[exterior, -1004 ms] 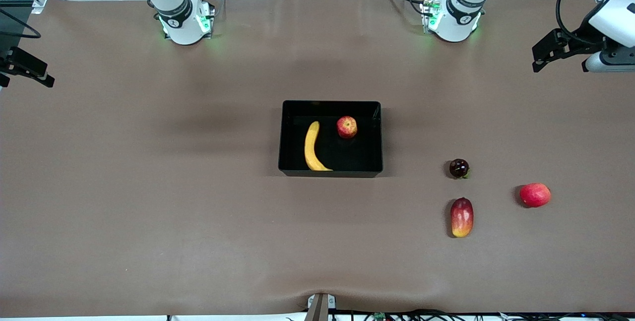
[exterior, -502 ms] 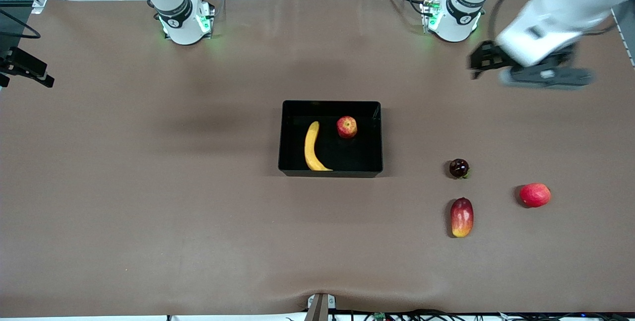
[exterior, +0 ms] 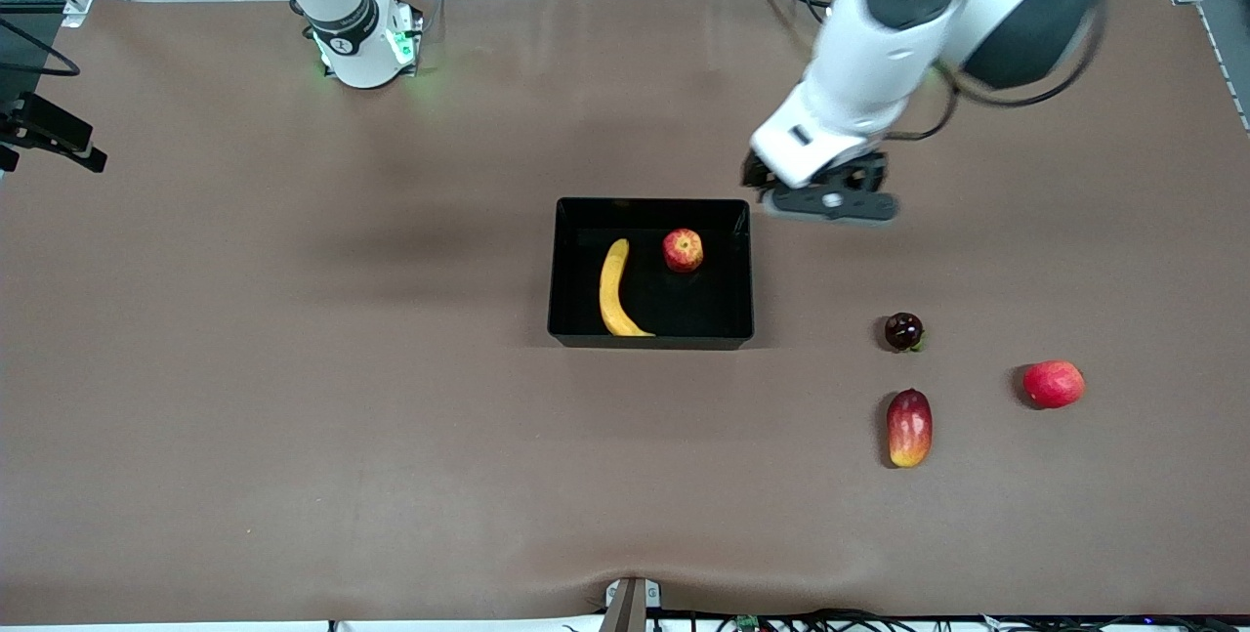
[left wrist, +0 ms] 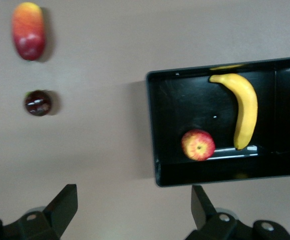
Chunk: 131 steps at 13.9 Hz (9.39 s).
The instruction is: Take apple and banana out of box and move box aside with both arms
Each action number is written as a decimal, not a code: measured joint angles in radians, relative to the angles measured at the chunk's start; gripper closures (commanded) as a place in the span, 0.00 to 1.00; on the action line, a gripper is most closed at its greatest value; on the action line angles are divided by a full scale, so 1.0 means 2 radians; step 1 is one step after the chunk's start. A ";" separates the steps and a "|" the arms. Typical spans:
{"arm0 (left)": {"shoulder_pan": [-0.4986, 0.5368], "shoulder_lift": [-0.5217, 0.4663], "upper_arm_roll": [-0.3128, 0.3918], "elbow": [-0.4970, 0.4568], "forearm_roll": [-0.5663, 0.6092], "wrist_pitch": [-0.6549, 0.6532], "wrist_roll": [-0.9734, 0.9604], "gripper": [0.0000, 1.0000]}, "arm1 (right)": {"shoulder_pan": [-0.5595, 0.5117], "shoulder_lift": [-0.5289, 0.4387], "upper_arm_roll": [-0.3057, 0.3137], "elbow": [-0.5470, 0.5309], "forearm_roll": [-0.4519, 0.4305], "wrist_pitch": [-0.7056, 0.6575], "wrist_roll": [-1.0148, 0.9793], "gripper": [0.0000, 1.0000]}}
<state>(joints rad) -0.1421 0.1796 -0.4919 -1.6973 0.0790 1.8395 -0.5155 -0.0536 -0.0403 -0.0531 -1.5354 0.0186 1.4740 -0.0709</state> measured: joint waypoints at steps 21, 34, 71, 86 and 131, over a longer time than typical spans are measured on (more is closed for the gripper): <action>-0.097 0.216 0.006 -0.051 0.098 0.188 -0.245 0.00 | -0.002 0.006 -0.001 0.000 0.000 0.001 0.000 0.00; -0.096 0.193 0.005 -0.012 0.132 0.154 -0.251 1.00 | -0.003 0.007 -0.003 0.000 0.000 0.001 0.001 0.00; 0.238 0.292 0.043 0.072 0.179 0.202 0.132 0.00 | -0.002 0.043 0.000 0.003 0.001 0.029 0.000 0.00; 0.083 0.208 -0.106 0.086 0.168 0.069 -0.222 0.00 | -0.002 0.044 0.001 0.003 0.001 0.041 0.000 0.00; 0.006 0.145 0.036 0.151 0.103 -0.023 0.014 1.00 | 0.191 0.203 0.008 -0.017 0.137 0.167 0.157 0.00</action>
<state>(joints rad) -0.1302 0.4695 -0.4191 -1.3963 0.2844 1.7944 -0.4875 0.3280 0.3659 -0.0377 -1.5687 0.2934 1.8078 0.2422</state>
